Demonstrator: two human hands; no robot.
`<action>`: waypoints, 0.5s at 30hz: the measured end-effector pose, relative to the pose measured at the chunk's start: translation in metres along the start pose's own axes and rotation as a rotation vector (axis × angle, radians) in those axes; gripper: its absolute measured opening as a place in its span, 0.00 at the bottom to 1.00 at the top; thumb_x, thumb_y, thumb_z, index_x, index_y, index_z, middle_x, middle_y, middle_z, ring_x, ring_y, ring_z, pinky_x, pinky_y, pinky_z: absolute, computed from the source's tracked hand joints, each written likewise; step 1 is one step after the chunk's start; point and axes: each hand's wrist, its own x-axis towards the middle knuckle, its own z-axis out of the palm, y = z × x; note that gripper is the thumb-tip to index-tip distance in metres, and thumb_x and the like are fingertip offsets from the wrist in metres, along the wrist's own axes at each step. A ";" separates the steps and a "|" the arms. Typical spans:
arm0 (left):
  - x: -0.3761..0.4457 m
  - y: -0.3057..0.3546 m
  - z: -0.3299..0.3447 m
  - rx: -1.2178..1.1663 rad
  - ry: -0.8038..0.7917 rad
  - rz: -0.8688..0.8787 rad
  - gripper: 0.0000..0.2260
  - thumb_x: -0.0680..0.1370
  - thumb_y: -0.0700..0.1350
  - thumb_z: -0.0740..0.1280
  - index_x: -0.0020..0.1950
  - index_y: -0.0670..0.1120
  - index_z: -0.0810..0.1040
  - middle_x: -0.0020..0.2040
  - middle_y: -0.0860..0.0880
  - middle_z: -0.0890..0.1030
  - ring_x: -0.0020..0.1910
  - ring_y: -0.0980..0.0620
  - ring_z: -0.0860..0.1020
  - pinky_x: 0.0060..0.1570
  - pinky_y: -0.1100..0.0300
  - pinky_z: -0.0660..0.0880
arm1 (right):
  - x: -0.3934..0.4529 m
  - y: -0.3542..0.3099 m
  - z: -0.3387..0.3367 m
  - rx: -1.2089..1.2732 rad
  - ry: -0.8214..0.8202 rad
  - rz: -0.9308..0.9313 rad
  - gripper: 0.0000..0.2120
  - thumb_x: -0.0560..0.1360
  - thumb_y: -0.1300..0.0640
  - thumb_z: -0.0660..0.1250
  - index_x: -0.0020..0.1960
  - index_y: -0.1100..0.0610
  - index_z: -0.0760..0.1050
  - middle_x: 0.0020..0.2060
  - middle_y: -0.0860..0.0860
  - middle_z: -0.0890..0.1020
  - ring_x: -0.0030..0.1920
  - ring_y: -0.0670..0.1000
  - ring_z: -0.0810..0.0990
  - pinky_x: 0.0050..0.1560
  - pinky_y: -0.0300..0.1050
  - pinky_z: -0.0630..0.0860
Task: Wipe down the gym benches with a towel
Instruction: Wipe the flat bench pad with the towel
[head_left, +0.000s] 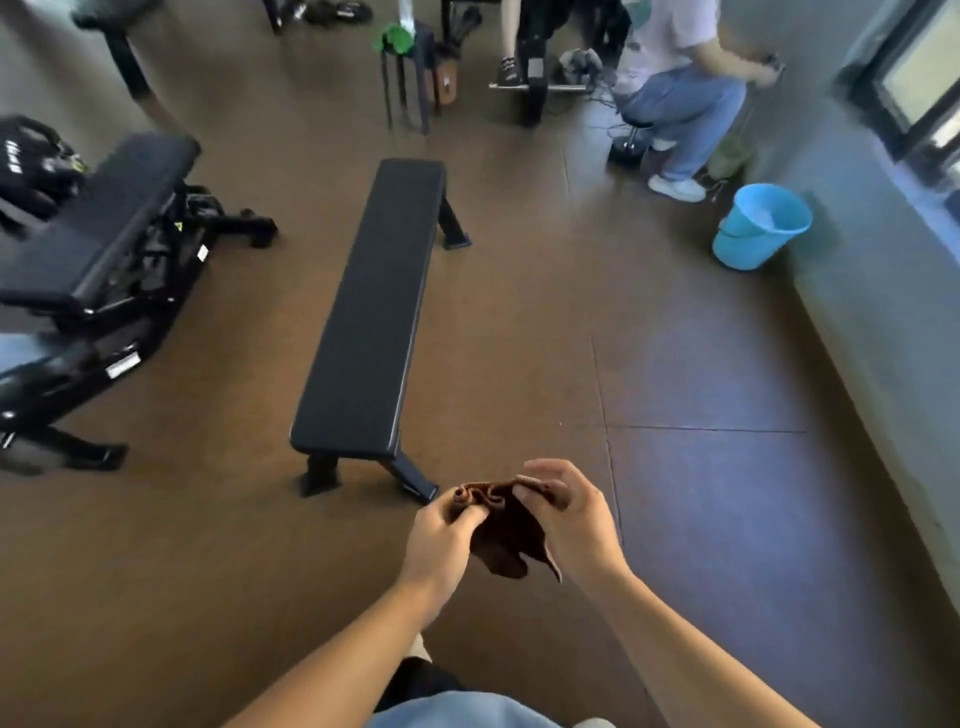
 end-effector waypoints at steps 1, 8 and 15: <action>0.008 0.000 -0.016 -0.016 0.003 -0.007 0.09 0.82 0.45 0.66 0.56 0.53 0.85 0.51 0.55 0.87 0.56 0.55 0.82 0.54 0.61 0.76 | 0.008 -0.007 0.018 0.005 0.039 0.006 0.09 0.77 0.57 0.77 0.52 0.45 0.80 0.43 0.42 0.88 0.46 0.42 0.87 0.47 0.41 0.83; 0.052 0.014 -0.097 -0.086 0.177 -0.012 0.14 0.84 0.37 0.55 0.58 0.50 0.78 0.51 0.53 0.82 0.52 0.57 0.79 0.36 0.77 0.72 | 0.048 -0.052 0.098 -0.021 -0.034 -0.032 0.10 0.77 0.61 0.76 0.53 0.48 0.80 0.45 0.46 0.89 0.46 0.45 0.87 0.48 0.43 0.84; 0.102 0.014 -0.135 -0.023 0.374 -0.018 0.16 0.85 0.39 0.55 0.54 0.50 0.82 0.50 0.52 0.84 0.54 0.55 0.80 0.60 0.62 0.77 | 0.101 -0.073 0.124 -0.080 -0.205 -0.061 0.14 0.81 0.63 0.70 0.55 0.43 0.81 0.49 0.43 0.88 0.52 0.45 0.87 0.54 0.43 0.84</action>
